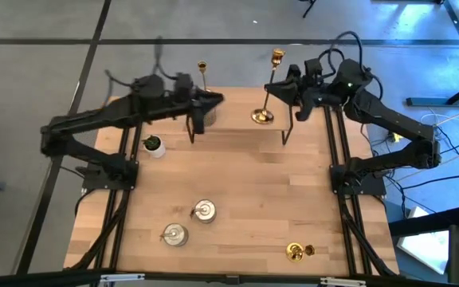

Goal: Pick & Place candle stick holders
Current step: Put the top gold candle holder on the shelf aligned with the other gold candle holder

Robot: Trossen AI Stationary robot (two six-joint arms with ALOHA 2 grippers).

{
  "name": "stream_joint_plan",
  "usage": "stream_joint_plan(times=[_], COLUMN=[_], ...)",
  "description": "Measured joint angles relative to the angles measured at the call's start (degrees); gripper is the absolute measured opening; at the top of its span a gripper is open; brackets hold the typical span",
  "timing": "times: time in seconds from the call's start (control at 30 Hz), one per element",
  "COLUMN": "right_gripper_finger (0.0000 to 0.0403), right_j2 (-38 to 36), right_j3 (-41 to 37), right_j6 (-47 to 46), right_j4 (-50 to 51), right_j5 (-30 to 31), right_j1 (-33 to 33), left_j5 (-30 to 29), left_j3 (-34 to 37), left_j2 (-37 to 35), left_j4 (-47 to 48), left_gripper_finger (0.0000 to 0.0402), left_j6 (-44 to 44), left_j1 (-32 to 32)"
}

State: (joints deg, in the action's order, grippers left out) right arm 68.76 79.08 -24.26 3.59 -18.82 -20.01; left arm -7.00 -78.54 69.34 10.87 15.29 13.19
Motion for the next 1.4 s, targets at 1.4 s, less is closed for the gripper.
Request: stream_joint_plan(times=[1.4], right_gripper_finger=[0.0014], right_j2=[29.0], right_j3=[0.9], right_j6=[17.6], right_j4=[-16.4], right_j5=[46.4], right_j1=[-4.7], left_j5=[-16.0], left_j3=[5.9], left_j2=[-9.0], left_j4=[9.5], left_gripper_finger=[0.0004], left_j6=[-6.1], left_j1=[0.1])
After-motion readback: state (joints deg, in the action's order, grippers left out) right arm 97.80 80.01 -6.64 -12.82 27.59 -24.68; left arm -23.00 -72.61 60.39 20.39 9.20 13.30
